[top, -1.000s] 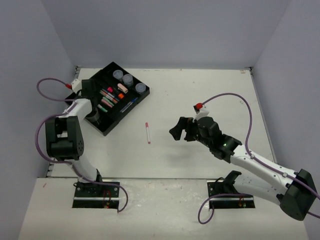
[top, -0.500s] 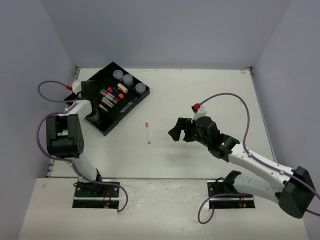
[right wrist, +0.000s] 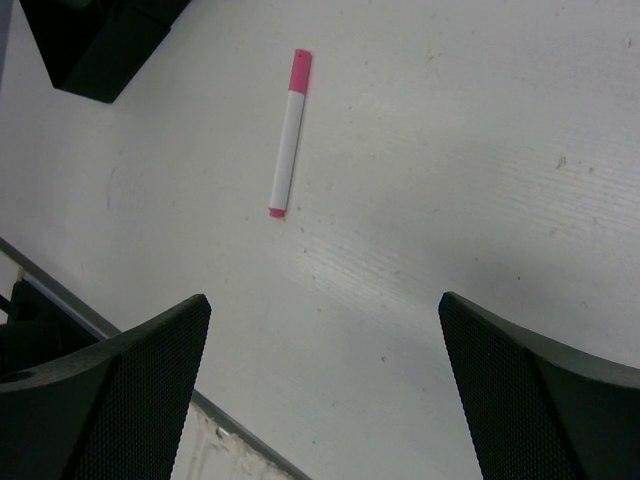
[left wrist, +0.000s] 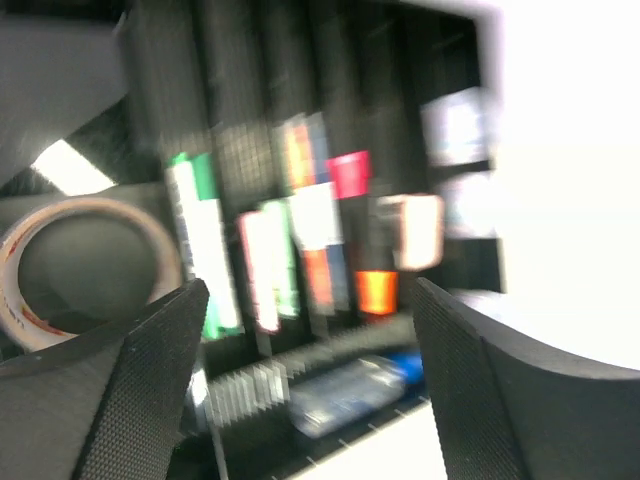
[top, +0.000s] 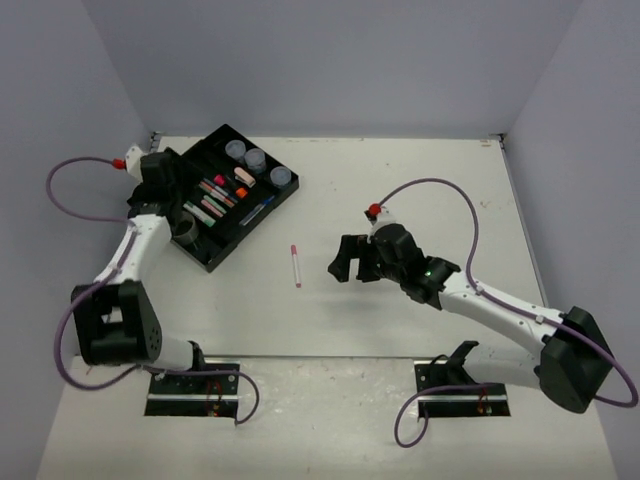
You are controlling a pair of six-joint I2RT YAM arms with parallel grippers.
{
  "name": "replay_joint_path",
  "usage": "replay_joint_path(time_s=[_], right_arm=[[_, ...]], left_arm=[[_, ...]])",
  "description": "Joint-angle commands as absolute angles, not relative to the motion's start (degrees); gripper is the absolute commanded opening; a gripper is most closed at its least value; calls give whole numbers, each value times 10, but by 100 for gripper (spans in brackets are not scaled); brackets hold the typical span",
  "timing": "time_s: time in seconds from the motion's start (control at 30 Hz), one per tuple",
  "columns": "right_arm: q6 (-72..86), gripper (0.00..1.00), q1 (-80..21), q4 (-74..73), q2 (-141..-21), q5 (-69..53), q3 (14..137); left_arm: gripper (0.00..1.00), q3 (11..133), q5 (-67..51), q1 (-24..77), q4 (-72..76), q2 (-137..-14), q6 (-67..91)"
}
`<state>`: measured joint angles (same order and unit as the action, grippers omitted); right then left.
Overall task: Sort the stationery into containers
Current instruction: Move the pen to the center of the board.
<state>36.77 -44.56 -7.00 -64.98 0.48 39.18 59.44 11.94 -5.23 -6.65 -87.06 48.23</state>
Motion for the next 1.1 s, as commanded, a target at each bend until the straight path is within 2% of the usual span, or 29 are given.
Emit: replay_joint_path(time_s=[0.0, 0.03, 0.07, 0.1, 0.13, 0.2, 0.23, 0.3, 0.4, 0.57, 0.73, 1.07], right_arm=[[359, 99, -462, -111, -741, 23, 497], [359, 99, -470, -143, -765, 42, 519], [359, 99, -476, -143, -790, 56, 544], [361, 98, -489, -199, -845, 80, 595], [361, 98, -496, -204, -850, 82, 625], [362, 84, -515, -255, -935, 101, 712], [363, 82, -522, -277, -966, 108, 741], [368, 74, -538, -322, -1035, 133, 800], [381, 65, -547, -344, -1104, 137, 849], [387, 58, -556, -377, -1181, 143, 911], [394, 52, -560, -398, -1227, 152, 941], [395, 33, -559, -409, -1252, 156, 934]], left_arm=[[88, 583, 70, -55, -57, -709, 468], [91, 571, 49, -56, -58, -658, 463], [91, 571, 48, -55, -58, -657, 458], [94, 556, 18, -55, -59, -581, 442], [95, 547, 15, -55, -59, -574, 440], [98, 520, 2, -55, -80, -499, 398], [99, 514, -12, -55, -82, -472, 395], [100, 504, -23, -55, -132, -396, 340], [100, 506, -22, -54, -196, -352, 289], [100, 504, -28, -50, -265, -335, 229], [100, 464, -43, -39, -252, -327, 230], [100, 430, -123, -38, -218, -336, 254]])
